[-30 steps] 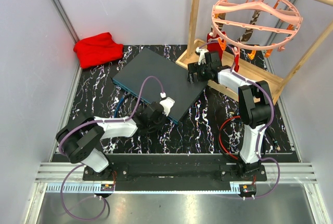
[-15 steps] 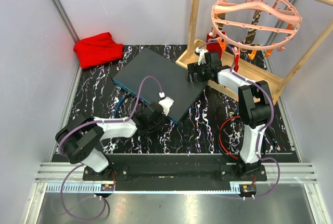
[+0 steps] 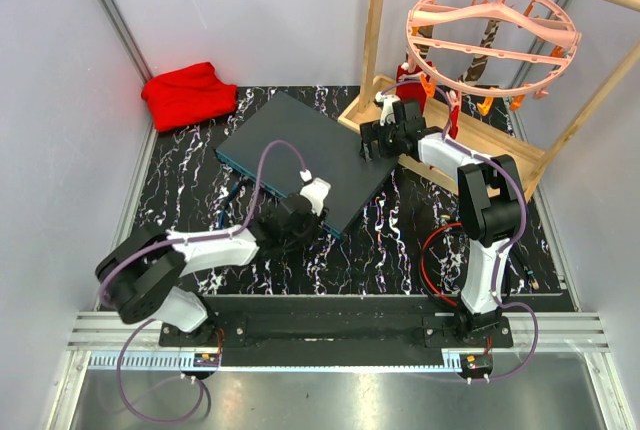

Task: Insert the plug into the switch port
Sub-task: Insert the connector into the switch port, then pick up the connector from the center of the board.

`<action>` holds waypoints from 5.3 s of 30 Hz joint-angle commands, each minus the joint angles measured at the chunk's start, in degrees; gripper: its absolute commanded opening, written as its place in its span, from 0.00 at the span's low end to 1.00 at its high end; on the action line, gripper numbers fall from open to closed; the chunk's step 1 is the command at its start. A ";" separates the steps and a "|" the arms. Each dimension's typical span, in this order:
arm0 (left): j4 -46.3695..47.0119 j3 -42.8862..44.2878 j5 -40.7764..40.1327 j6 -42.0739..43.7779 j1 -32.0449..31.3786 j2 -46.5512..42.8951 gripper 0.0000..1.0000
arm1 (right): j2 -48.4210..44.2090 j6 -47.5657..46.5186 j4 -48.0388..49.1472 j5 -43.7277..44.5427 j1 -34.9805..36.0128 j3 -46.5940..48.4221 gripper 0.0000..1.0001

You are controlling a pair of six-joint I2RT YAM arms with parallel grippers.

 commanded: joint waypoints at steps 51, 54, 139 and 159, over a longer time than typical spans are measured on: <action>-17.98 16.83 3.30 -2.11 2.65 8.19 0.00 | 3.19 3.00 -9.67 -10.64 3.44 -5.76 1.00; -15.52 18.32 3.21 -2.29 3.18 9.42 0.00 | 3.28 2.73 -9.58 -10.99 3.53 -5.93 0.99; -27.38 3.30 0.92 5.09 9.15 -45.34 0.95 | -38.03 26.82 -30.66 8.34 -7.39 -26.25 0.00; -18.77 2.94 0.06 -13.68 9.68 -44.20 0.99 | -45.86 20.50 -22.07 2.71 27.75 -21.67 0.00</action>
